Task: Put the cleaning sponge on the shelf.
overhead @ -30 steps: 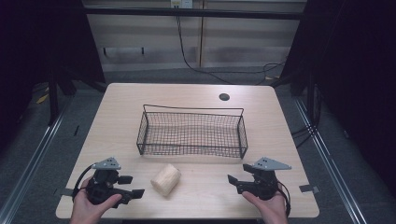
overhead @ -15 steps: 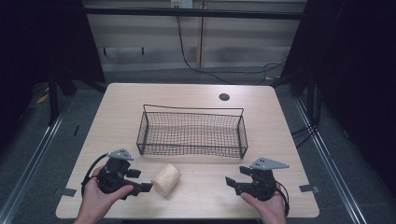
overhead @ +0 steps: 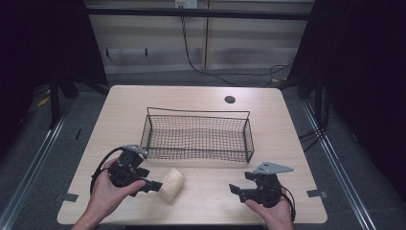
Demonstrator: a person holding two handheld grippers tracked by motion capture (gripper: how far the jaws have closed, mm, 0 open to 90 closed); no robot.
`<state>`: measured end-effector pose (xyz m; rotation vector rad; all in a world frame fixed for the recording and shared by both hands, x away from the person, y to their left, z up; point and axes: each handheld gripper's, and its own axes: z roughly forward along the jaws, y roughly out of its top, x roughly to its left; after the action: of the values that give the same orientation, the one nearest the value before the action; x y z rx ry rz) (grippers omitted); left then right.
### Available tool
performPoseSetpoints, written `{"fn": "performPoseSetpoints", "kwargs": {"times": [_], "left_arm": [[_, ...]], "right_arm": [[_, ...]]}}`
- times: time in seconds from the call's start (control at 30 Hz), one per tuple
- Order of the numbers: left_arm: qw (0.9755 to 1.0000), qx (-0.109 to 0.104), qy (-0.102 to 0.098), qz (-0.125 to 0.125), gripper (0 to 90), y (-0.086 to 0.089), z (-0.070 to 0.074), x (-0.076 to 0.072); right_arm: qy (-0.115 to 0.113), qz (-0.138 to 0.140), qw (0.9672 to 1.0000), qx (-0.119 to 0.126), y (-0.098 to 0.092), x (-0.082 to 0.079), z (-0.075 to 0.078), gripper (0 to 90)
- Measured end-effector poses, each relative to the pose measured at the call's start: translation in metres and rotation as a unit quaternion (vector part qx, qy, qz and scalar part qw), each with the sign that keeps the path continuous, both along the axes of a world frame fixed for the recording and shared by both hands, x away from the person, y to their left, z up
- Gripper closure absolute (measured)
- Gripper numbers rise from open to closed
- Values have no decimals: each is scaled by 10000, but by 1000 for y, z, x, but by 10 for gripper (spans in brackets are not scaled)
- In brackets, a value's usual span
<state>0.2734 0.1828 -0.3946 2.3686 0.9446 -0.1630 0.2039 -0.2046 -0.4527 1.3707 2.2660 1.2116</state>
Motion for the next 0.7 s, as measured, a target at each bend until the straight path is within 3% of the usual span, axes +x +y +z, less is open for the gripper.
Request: {"fn": "performPoseSetpoints", "kwargs": {"times": [0.17,0.27,0.4,0.47,0.7], "left_arm": [[9998,183,91,-2,245,-5,4,7],[9993,340,116,57,169,-10,4,10],[9983,527,242,-7,187,-20,1,13],[9969,731,287,-99,193,-26,-1,16],[9959,768,447,-135,189,-36,-2,23]], "right_arm": [[23,22,10000,3,0,1,-1,233],[0,9,10000,23,-1,1,-1,207],[51,-9,10000,28,-2,1,-1,147],[46,44,10000,55,-2,1,-1,142],[39,99,9999,72,-1,1,-2,140]]}}
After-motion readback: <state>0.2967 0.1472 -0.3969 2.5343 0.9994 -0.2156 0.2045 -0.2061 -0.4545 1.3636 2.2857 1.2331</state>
